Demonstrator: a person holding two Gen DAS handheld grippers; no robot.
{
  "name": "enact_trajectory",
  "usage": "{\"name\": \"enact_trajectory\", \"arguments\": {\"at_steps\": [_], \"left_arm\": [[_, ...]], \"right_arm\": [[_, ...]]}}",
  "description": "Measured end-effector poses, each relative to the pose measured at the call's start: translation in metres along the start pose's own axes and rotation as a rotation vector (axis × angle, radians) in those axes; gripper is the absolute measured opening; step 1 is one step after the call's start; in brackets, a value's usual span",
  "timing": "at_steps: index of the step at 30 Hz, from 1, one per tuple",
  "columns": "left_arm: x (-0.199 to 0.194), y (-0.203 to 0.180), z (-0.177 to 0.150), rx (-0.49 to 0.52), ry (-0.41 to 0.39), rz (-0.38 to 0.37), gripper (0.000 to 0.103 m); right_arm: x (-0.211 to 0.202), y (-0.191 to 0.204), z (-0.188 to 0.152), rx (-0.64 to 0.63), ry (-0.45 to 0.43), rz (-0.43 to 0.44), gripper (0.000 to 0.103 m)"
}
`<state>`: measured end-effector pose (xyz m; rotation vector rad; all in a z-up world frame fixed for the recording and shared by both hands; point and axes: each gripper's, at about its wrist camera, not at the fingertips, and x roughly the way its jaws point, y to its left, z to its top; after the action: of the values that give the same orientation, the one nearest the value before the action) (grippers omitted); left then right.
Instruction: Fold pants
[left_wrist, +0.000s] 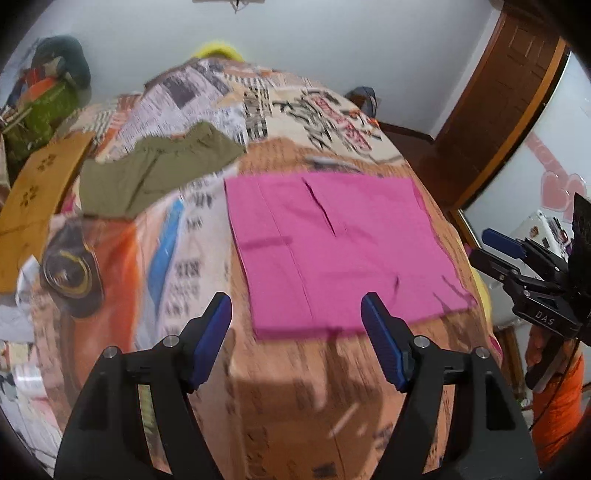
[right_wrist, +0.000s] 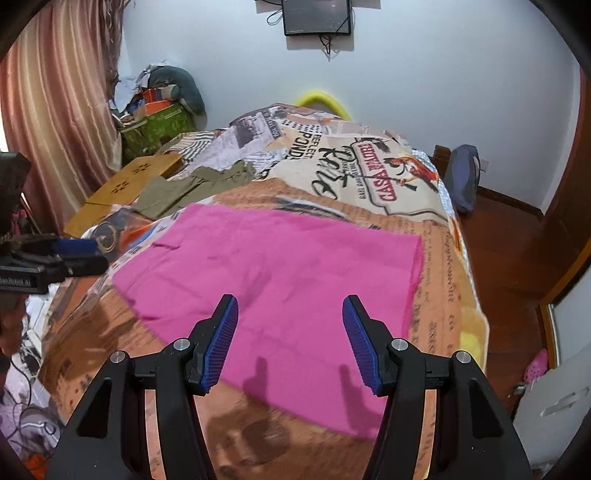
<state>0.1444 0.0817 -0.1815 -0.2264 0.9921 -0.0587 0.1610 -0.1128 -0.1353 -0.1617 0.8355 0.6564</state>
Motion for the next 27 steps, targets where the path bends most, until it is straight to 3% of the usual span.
{"name": "enact_trajectory", "arguments": {"at_steps": [9,21,27], "left_arm": [[0.029,0.004,-0.035,-0.122,0.117,-0.117,0.072],[0.057,0.017,-0.024,-0.321,0.068,-0.232,0.076],[0.065,0.022,-0.014,-0.413,0.065,-0.248,0.076]], "right_arm": [[0.015,-0.005,-0.013,0.07,0.028,-0.002,0.055],[0.062,-0.01,-0.032,0.072,0.145,0.026,0.055],[0.063,-0.016,-0.035,0.093,0.149,0.069,0.055]]}}
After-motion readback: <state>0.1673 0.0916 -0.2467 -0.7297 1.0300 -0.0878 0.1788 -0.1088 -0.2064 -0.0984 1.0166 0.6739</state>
